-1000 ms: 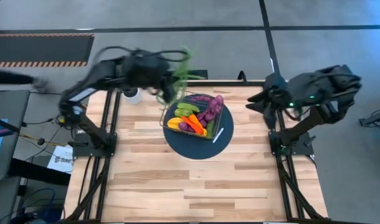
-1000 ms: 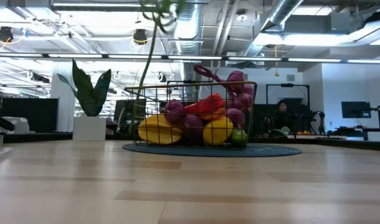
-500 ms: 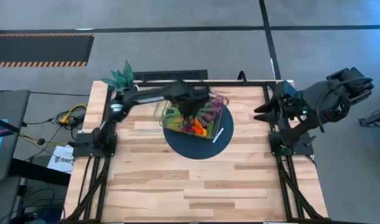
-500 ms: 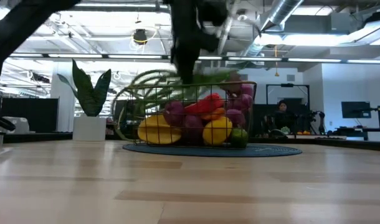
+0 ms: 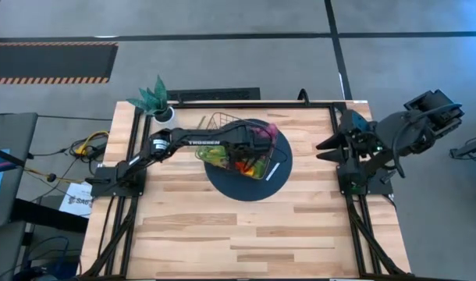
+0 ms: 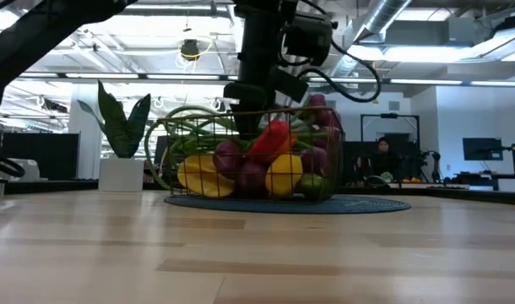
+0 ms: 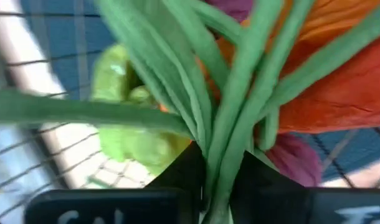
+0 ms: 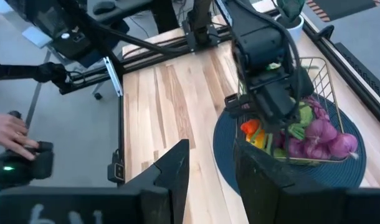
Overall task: Build produce basket
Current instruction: Put the green beans into the wire basket
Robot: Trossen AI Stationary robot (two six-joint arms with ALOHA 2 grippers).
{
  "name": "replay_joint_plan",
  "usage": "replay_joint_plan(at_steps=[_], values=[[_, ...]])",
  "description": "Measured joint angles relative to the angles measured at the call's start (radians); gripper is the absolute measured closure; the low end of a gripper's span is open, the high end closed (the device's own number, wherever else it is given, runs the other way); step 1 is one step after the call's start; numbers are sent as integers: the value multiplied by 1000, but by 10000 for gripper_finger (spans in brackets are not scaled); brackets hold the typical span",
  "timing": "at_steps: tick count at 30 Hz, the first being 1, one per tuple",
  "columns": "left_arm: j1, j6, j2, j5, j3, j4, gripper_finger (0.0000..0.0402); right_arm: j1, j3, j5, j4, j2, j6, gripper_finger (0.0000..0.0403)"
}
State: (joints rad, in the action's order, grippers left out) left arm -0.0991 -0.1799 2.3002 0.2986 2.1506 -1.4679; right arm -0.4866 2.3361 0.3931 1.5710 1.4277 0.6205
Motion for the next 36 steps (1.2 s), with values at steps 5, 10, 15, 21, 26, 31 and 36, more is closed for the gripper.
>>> replay_joint_plan(at_steps=[5, 10, 15, 21, 26, 31, 36], values=[[34, -14, 0, 153, 58, -8, 327, 0, -4, -1, 0, -2, 0, 260], [52, 5, -2, 130, 132, -8, 309, -2, -4, -2, 0, 0, 0, 260], [55, 65, -2, 86, 182, -11, 307, -27, -4, -2, 0, -2, -3, 260], [58, 82, -2, -3, 201, -52, 305, -73, -4, -2, 0, -1, -3, 260], [59, 132, -2, -7, 201, -61, 305, -112, -4, -2, 0, -1, -3, 260], [59, 245, -2, 32, 201, -67, 305, -147, -4, -2, 0, -1, -5, 260], [64, 406, -28, 76, 201, -97, 305, -170, -4, -3, 0, -1, -26, 260]])
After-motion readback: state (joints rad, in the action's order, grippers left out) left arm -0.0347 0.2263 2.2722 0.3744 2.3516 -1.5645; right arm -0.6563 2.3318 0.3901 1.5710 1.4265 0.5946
